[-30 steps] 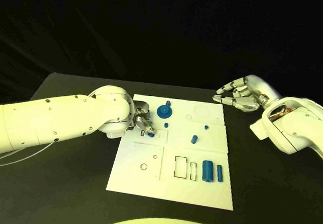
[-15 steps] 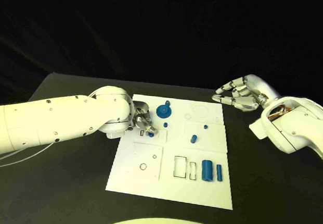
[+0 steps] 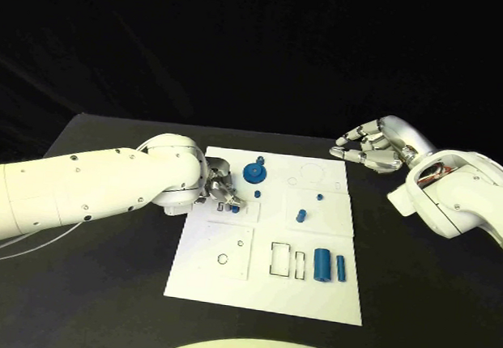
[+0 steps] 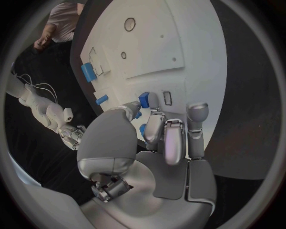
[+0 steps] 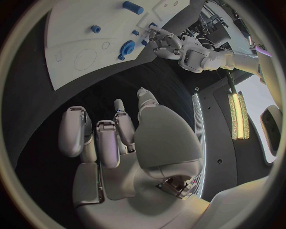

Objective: Assemble the parts on the task board

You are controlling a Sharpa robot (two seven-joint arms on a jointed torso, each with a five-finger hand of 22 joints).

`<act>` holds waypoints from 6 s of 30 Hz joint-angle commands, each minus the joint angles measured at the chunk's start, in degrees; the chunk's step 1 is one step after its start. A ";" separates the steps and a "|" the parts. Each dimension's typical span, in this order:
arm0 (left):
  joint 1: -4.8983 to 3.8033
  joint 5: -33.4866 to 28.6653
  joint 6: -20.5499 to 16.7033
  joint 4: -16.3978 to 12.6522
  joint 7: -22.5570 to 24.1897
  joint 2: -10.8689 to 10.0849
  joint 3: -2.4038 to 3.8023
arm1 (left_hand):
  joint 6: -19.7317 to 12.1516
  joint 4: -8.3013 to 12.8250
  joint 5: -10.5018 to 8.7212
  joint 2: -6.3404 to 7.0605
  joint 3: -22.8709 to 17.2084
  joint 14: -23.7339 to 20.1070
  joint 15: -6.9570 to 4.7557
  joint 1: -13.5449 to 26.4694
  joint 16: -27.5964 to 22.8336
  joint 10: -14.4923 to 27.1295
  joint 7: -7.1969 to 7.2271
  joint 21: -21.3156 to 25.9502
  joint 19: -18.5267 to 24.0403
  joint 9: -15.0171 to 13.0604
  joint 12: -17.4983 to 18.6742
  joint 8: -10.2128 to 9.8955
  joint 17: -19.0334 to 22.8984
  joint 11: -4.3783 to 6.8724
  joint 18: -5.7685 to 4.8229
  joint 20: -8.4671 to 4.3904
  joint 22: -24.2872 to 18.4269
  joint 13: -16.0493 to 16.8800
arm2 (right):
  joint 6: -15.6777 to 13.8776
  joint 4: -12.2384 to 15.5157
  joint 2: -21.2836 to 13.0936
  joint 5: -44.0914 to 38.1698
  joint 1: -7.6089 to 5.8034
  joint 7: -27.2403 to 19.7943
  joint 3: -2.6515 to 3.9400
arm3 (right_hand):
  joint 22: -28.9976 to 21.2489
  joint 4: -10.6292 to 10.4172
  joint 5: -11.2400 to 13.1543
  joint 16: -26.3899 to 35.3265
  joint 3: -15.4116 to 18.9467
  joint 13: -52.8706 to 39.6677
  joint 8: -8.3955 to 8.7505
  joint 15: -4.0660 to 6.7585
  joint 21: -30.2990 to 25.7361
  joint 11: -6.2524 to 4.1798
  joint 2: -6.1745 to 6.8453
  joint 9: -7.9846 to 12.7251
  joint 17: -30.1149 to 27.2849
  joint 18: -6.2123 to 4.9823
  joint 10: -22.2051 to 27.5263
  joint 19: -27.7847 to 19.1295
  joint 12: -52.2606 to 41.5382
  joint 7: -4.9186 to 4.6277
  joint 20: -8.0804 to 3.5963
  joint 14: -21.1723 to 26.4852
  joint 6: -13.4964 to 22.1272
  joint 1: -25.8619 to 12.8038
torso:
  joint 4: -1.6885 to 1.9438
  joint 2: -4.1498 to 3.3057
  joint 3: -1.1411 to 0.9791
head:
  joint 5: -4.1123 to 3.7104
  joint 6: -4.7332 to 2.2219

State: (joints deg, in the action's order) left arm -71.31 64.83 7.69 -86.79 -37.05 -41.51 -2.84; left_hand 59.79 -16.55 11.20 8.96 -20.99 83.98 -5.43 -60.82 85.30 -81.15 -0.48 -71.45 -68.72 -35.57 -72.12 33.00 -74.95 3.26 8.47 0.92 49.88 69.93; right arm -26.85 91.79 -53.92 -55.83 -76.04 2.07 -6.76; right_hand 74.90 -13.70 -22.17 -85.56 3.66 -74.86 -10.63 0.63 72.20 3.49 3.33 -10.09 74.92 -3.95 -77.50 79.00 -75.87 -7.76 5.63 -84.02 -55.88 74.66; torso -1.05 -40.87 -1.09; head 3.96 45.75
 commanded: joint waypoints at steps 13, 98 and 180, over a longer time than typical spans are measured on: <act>-0.41 -2.32 -1.55 -2.81 -0.07 -2.72 1.29 | -0.58 -0.10 0.07 -0.88 7.79 4.07 -0.40 1.57 0.18 1.46 -0.42 0.04 0.07 0.22 2.16 -0.66 -7.38 -0.41 -0.83 0.00 -0.58 -2.37 | 0.04 -0.08 -0.04 -0.35 0.08 -0.17 0.01 | 1.03 -0.21 -0.15 0.29 0.37 0.06 -0.24 0.32 -0.11 -0.34 -0.12 0.00 6.33 -0.59 0.01 -0.11 0.01 -0.05 -0.37 -3.87 0.31 -0.41 | 0.00 0.06 0.01 | -0.07 -0.50; -4.81 0.10 10.77 18.81 0.30 7.21 1.28 | -5.43 -0.15 0.37 -6.10 17.34 2.10 2.15 -5.03 -2.50 11.31 -3.45 5.06 5.34 3.74 14.56 -4.37 -3.24 -3.23 0.57 2.10 -8.51 -16.46 | 0.44 -0.68 0.79 -0.35 0.47 -0.19 0.01 | 1.12 -0.54 -0.27 0.26 0.72 -0.06 -0.43 0.33 -0.08 -0.36 -0.28 0.01 6.41 -0.56 -0.13 -0.02 -0.13 -0.02 -0.38 -3.90 0.41 -0.61 | 0.02 0.00 0.00 | 1.08 -0.99; -0.63 -2.36 -2.34 -2.57 1.74 -4.75 0.98 | -5.21 7.71 0.58 0.77 -19.14 3.58 0.98 -16.25 -0.34 6.42 -2.59 0.24 1.69 3.20 10.61 0.08 -6.35 -2.03 -0.48 0.98 -1.50 -14.66 | 0.46 -0.93 0.89 -0.58 0.93 0.04 0.01 | 1.09 -0.89 -1.17 0.34 0.99 -0.07 -0.79 0.38 -0.23 -0.41 -0.75 -0.01 6.31 -0.58 -0.18 -0.01 -0.19 0.03 -0.41 -3.89 0.41 -0.59 | 0.40 0.12 0.06 | 1.07 -0.46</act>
State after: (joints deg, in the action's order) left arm -72.07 60.33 4.66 -89.08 -35.30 -46.42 -1.86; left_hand 53.98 -17.59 11.81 9.38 -30.98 83.97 -4.20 -76.86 84.64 -74.42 -3.47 -70.93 -66.66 -32.26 -61.38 32.73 -74.94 1.21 8.46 1.94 48.33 55.19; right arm -26.80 90.84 -53.06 -55.87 -75.17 2.06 -6.76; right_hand 74.94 -14.55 -23.19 -85.57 4.51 -74.94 -11.06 0.63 72.21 3.32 2.87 -10.09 74.91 -3.95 -77.74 79.00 -75.87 -7.76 5.63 -84.02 -55.89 74.21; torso -0.61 -40.65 -0.98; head 5.03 45.25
